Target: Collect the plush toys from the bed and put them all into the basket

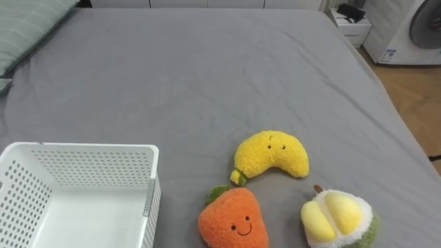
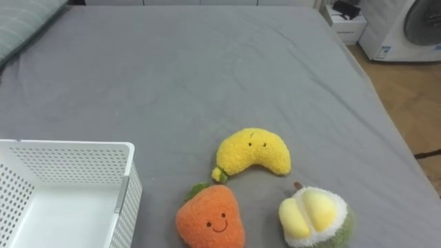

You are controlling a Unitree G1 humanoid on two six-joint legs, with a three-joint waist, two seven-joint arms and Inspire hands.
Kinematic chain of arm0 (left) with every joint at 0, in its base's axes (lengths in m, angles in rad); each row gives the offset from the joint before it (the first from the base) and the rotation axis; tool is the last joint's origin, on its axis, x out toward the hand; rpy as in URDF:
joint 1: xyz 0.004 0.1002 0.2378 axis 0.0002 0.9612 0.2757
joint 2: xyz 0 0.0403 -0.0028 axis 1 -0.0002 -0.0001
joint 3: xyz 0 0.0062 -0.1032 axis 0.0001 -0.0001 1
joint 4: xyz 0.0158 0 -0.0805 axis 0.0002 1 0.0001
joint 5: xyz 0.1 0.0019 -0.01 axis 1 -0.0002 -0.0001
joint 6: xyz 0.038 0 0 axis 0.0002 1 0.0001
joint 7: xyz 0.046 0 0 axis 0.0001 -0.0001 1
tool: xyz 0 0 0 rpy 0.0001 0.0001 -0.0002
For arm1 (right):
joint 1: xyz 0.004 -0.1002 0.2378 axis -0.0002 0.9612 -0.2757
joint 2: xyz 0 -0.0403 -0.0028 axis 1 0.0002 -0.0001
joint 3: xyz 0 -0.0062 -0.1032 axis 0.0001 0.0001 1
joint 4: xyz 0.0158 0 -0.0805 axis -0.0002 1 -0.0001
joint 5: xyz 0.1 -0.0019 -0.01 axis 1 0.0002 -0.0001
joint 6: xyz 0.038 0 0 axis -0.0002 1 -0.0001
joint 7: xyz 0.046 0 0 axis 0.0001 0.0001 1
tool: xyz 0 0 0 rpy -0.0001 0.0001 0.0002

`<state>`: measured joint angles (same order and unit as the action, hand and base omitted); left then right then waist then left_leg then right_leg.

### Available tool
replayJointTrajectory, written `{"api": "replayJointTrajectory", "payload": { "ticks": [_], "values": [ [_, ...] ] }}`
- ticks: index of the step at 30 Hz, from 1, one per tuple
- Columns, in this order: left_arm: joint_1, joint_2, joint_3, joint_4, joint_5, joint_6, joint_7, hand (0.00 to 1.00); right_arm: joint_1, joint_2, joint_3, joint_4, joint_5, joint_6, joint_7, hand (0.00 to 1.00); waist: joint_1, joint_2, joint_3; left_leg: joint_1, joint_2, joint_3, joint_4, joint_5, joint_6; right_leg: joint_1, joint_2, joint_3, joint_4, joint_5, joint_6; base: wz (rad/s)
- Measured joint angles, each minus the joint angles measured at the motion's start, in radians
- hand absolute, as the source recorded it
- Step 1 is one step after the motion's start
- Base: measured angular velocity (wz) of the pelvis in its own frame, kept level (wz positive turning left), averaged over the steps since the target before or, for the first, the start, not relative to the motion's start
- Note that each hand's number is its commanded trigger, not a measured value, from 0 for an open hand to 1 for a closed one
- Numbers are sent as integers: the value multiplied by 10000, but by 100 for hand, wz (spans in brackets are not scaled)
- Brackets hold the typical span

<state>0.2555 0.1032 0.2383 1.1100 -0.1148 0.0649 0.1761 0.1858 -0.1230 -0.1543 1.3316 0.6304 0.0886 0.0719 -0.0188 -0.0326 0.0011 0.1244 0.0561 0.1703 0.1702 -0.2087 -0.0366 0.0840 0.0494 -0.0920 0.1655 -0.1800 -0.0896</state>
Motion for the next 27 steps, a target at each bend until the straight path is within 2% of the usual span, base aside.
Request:
{"api": "replayJointTrajectory", "payload": {
  "ticks": [7,11,15,19,21,24,27],
  "values": [
    [26,110,564,9,105,-4,-74,0,115,-25,-1077,-16,318,-4,-465,0,-73,-266,9,53,-7,-27,4,3,5,10,-1,42,6,1,0,-1],
    [-21,140,785,27,299,-6,-71,0,-15,-55,-1809,-81,316,-20,-826,0,-85,-268,6,70,0,76,6,3,7,10,3,80,10,3,0,-3],
    [-122,345,815,30,637,-10,-55,0,-88,-81,-2221,-490,261,-40,-1344,0,-101,-224,4,69,1,79,8,3,6,7,2,80,26,3,0,0],
    [-174,501,860,28,879,-50,-38,0,-229,-275,-2236,-981,-71,-134,-1796,0,-158,-216,5,78,-2,91,8,3,7,-6,2,99,55,2,2,0],
    [-157,502,862,28,876,-63,-38,0,-312,-387,-2237,-1268,-268,-144,-2074,0,-174,-222,7,81,3,157,6,3,6,-19,2,128,65,0,4,-4],
    [-151,503,803,27,878,-73,52,0,-325,-516,-2230,-1810,-631,-357,-2557,0,-187,-249,8,69,0,173,4,3,7,-55,13,198,80,-7,14,-3],
    [-121,515,801,70,969,-72,66,0,-504,-644,-2232,-2679,-1534,-371,-3055,0,-203,-248,19,32,-5,210,-3,5,10,-179,21,299,172,-8,18,-9]
  ]
}}
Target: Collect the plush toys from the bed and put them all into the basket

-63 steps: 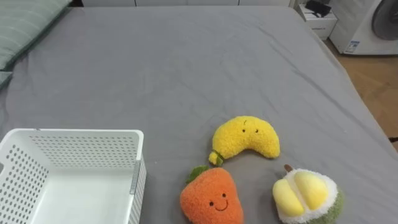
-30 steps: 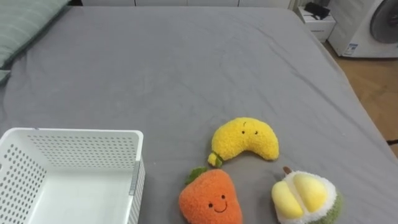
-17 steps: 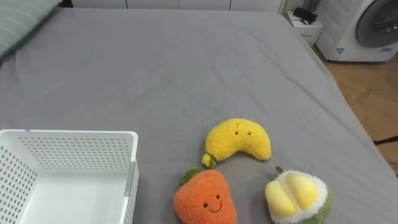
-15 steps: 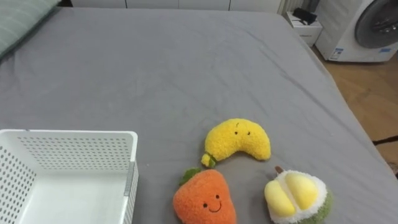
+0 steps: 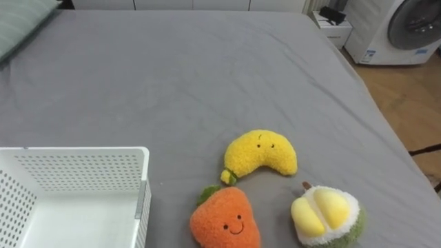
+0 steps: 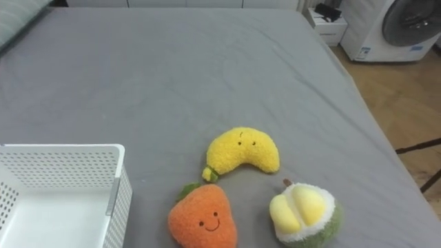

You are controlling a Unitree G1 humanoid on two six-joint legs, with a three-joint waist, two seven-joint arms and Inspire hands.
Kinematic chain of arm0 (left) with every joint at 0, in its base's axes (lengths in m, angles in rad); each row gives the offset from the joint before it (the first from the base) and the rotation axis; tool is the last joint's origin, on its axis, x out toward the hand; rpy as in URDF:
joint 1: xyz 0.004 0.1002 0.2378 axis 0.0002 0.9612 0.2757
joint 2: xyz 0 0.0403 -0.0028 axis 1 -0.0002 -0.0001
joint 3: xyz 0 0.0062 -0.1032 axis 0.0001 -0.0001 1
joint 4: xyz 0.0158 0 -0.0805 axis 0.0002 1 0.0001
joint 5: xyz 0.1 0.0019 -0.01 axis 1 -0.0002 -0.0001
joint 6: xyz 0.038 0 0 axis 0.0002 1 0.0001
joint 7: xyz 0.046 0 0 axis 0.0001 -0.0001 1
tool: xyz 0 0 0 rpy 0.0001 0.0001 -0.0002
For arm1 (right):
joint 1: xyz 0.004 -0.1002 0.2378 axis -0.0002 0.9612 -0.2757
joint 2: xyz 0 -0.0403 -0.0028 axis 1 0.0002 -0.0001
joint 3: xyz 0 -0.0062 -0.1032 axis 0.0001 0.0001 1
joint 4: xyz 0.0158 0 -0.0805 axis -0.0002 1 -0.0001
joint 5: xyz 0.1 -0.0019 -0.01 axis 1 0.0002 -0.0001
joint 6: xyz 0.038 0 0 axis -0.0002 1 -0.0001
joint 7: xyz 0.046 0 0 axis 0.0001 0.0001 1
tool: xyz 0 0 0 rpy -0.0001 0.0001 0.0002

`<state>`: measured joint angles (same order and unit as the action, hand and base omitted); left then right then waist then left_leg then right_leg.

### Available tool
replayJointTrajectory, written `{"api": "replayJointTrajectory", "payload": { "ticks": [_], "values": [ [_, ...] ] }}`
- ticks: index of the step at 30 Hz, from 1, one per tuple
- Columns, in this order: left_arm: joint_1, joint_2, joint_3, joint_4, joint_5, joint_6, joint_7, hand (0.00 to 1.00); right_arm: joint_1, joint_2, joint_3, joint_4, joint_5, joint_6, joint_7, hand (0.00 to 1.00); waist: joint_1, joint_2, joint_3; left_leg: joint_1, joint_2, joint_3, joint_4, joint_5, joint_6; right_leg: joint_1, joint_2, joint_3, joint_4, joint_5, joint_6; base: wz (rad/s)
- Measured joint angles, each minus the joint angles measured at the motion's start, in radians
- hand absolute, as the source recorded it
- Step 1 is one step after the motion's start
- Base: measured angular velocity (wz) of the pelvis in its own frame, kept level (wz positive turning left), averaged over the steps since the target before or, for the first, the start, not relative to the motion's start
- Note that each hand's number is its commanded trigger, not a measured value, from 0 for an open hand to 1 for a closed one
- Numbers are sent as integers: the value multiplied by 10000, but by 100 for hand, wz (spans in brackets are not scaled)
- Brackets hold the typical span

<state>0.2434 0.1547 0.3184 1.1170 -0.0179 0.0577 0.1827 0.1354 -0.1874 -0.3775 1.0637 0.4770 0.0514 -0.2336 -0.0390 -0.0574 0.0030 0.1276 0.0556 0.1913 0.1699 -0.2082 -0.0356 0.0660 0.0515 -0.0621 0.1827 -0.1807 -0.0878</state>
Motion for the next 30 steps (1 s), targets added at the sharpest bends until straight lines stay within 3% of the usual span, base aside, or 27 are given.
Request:
{"api": "replayJointTrajectory", "payload": {
  "ticks": [10,16,30],
  "values": [
    [1,141,-267,9,117,-17,-2,0,-269,-199,56,-2645,-931,-461,-1078,0,-59,-66,-24,-175,-1,4,4,5,7,-204,11,57,35,10,3,0],
    [17,140,-476,-31,160,-12,-1,0,-369,-191,476,-4479,-2491,-460,-1614,0,-38,-30,-35,-167,-6,16,-17,4,7,-201,9,44,42,14,2,0],
    [-8,116,-765,-210,674,48,313,0,-217,-188,1430,-7063,-3375,-506,-1607,0,150,3,-24,-279,3,72,-28,12,18,-309,-8,-1,48,27,-3,0]
  ]
}}
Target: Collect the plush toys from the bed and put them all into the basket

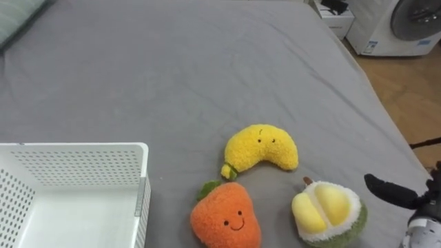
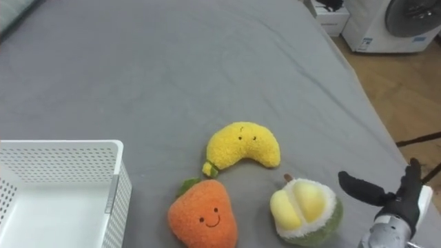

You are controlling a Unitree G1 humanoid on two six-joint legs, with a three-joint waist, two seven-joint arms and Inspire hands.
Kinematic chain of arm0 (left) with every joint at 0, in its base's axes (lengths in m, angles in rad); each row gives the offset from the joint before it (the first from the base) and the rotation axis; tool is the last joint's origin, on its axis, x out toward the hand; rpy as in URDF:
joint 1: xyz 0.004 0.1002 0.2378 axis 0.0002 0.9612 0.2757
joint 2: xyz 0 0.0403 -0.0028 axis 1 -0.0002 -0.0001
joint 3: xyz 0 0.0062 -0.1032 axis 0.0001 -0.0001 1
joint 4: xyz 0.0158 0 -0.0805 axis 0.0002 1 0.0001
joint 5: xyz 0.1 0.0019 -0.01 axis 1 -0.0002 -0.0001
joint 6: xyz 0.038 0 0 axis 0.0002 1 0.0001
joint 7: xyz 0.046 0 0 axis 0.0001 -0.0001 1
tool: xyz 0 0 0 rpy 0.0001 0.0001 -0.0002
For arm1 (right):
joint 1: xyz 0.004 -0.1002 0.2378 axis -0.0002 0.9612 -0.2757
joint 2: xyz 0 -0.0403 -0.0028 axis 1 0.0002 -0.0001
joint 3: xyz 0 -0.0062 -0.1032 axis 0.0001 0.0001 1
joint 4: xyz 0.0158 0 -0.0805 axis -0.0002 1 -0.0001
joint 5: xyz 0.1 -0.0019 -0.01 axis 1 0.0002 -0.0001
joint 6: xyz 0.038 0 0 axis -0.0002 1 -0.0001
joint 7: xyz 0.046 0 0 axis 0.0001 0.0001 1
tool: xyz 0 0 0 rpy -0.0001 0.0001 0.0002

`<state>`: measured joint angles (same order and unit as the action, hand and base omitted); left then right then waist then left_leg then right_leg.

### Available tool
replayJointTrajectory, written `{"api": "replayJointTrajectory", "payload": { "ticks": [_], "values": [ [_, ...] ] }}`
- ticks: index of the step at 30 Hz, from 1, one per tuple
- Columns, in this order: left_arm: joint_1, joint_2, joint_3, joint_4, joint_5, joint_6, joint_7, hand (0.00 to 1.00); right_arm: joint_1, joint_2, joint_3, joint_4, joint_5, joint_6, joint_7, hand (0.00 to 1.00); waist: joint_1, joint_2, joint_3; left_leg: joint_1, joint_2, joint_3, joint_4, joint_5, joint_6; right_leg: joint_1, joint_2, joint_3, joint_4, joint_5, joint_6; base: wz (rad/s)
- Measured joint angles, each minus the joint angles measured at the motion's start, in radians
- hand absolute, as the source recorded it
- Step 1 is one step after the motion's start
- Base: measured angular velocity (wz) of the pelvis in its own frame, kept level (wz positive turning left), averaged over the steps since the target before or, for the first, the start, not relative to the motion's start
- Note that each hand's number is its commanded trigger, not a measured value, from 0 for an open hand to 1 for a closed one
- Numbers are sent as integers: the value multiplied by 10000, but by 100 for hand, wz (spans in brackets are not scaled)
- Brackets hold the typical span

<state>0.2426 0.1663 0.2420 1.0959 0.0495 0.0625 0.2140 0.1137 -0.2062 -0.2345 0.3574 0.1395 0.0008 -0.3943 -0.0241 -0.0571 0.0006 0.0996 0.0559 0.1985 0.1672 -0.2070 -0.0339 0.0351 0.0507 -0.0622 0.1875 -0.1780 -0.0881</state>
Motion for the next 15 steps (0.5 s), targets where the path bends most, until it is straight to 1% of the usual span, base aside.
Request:
{"api": "replayJointTrajectory", "payload": {
  "ticks": [1,6,11,14,15],
  "values": [
    [33,-2,-122,-108,-2,40,52,0,0,-9,148,-68,-127,3,40,0,1,-9,-1,-16,0,1,-1,0,0,-7,-6,-24,-8,1,1,5],
    [64,-9,-191,-166,-3,57,162,0,7,-16,604,-142,-360,20,354,0,16,4,-4,-21,0,2,-6,1,2,23,-16,-80,-13,3,-1,2],
    [146,-13,-193,-175,-2,57,145,0,78,-23,719,-137,-400,33,720,0,45,46,-6,36,4,1,-7,1,3,82,-16,-85,-24,6,-4,0],
    [145,-12,-182,-200,14,66,103,0,166,-25,881,-107,-870,35,895,0,51,79,3,128,2,4,-7,1,3,157,-15,-77,-46,3,-1,0],
    [147,-12,-180,-226,35,125,103,0,187,-22,968,-26,-1175,54,948,0,63,106,-4,148,3,7,-7,1,3,170,-14,-73,-44,1,1,0]
  ]
}}
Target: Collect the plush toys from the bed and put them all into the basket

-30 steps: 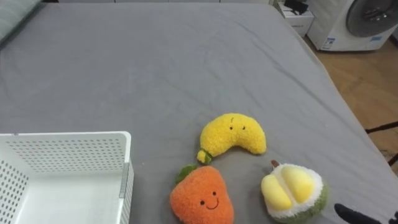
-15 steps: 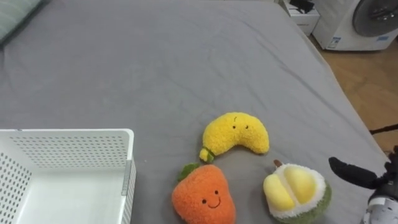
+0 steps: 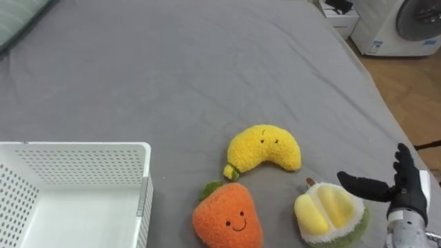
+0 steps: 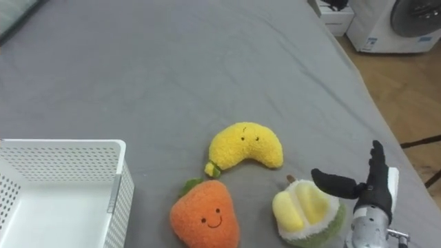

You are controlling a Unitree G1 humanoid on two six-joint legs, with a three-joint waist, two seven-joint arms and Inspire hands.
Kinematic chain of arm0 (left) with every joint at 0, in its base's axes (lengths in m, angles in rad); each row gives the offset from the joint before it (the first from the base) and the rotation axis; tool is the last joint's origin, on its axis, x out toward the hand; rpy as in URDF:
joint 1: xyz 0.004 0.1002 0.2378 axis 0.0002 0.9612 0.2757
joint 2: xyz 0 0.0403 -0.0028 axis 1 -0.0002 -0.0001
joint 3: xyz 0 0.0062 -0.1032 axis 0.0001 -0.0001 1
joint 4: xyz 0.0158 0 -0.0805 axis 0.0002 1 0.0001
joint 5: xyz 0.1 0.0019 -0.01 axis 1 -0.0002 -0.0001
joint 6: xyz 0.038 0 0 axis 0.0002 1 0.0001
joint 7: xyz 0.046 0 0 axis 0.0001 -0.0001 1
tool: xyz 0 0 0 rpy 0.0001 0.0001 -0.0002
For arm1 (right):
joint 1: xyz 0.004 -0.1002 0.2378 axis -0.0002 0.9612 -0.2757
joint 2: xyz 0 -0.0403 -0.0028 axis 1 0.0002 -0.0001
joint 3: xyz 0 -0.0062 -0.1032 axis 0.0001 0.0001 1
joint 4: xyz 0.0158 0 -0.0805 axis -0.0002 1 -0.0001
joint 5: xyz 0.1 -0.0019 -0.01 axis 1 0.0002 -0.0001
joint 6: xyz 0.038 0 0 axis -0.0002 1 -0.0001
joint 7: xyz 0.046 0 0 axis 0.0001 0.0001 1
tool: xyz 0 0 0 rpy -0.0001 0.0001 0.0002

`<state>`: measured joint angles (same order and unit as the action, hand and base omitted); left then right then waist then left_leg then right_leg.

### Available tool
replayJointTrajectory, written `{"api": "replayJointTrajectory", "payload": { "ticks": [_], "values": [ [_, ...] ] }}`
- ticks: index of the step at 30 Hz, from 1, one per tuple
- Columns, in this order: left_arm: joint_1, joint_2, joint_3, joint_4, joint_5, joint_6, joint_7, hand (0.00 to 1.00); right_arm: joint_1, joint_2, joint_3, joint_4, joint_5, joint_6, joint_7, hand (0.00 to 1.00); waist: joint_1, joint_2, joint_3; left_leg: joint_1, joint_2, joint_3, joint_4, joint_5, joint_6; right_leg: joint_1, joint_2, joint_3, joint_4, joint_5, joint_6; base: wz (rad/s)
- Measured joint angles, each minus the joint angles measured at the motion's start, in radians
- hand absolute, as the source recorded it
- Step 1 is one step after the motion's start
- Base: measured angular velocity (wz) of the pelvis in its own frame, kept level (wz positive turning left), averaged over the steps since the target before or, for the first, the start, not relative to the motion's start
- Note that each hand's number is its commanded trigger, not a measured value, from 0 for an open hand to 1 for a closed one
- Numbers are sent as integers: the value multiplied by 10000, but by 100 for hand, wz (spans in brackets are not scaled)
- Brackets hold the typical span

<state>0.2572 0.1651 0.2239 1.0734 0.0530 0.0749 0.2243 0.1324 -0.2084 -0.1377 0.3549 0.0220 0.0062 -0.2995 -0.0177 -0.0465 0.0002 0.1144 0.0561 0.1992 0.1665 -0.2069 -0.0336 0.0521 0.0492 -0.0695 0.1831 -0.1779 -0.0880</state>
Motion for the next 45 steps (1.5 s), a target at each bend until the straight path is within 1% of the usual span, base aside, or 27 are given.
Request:
{"api": "replayJointTrajectory", "payload": {
  "ticks": [2,5,8,10,12,13,16,19,20,22,30,31,32,33,38,45],
  "values": [
    [-18,1,0,-6,10,70,0,0,-1,3,32,171,-419,72,223,0,42,-6,-8,3,-1,0,1,5,8,-1,-2,1,19,0,0,0],
    [13,0,0,-157,74,138,0,0,110,17,89,395,-1530,345,525,0,163,-10,-24,9,-1,11,4,12,17,1,-3,4,32,3,-3,0],
    [18,-1,-1,-158,75,179,-1,0,109,17,89,758,-1982,400,652,0,231,-15,-47,19,-2,5,3,12,18,13,-5,-4,29,4,-2,0],
    [-38,-13,-1,-201,181,288,-1,0,52,14,87,1159,-2245,399,823,0,246,-18,-54,27,-4,-21,2,12,18,30,-7,-26,30,5,-4,2],
    [-36,-14,0,-237,272,289,0,0,13,6,83,1525,-2244,401,948,0,248,-33,-54,30,-9,-102,2,13,18,64,-16,-76,23,5,-4,8],
    [-36,-12,-2,-240,273,289,0,0,-1,3,141,1783,-2242,396,999,0,267,-55,-43,46,-17,-129,4,18,24,123,-32,-144,15,5,-4,12],
    [-41,-15,-2,-346,267,288,0,0,-178,7,392,2712,-2242,392,1153,0,274,-105,-19,68,-18,-153,16,20,27,169,-39,-167,-31,3,-2,6],
    [-36,-15,-2,-432,269,289,1,0,-203,45,450,3350,-2255,393,1377,0,290,-182,-28,-1,-40,-219,43,28,40,164,-63,-222,-75,15,18,6],
    [-35,-15,-2,-447,269,289,1,0,-200,44,450,3474,-2262,404,1411,0,292,-188,-33,-10,-45,-226,43,31,45,174,-65,-226,-102,26,30,4],
    [-29,-16,2,-493,270,305,1,0,-184,44,449,3701,-2293,552,1507,0,299,-180,-32,-28,-77,-227,36,37,57,167,-98,-231,-121,41,55,0],
    [-26,-16,1,-677,272,490,0,0,-194,38,449,3822,-2316,589,1725,0,294,-221,-55,-64,-137,-234,33,43,74,157,-156,-235,-156,70,116,0],
    [-25,-15,1,-700,271,499,0,0,-208,35,449,3872,-2316,601,1730,76,294,-220,-55,-63,-138,-237,33,46,79,157,-156,-236,-154,70,117,0],
    [-25,-16,1,-705,271,501,0,0,-207,34,449,3883,-2316,602,1736,76,294,-220,-55,-63,-138,-239,33,49,83,157,-156,-237,-153,71,117,0],
    [-25,-16,1,-705,271,504,0,0,-206,32,448,3887,-2316,606,1772,100,290,-219,-54,-62,-137,-243,33,53,91,157,-155,-238,-149,71,117,0],
    [-22,-15,0,-710,271,504,0,0,-211,21,446,4000,-2316,606,1824,100,287,-220,-54,-50,-146,-340,32,58,98,173,-157,-251,-140,72,117,0],
    [13,-12,-4,-725,278,492,-4,0,-372,-41,366,4316,-2345,602,1767,100,289,-214,-45,-38,-144,-342,31,58,99,181,-153,-254,-145,72,118,0]
  ]
}}
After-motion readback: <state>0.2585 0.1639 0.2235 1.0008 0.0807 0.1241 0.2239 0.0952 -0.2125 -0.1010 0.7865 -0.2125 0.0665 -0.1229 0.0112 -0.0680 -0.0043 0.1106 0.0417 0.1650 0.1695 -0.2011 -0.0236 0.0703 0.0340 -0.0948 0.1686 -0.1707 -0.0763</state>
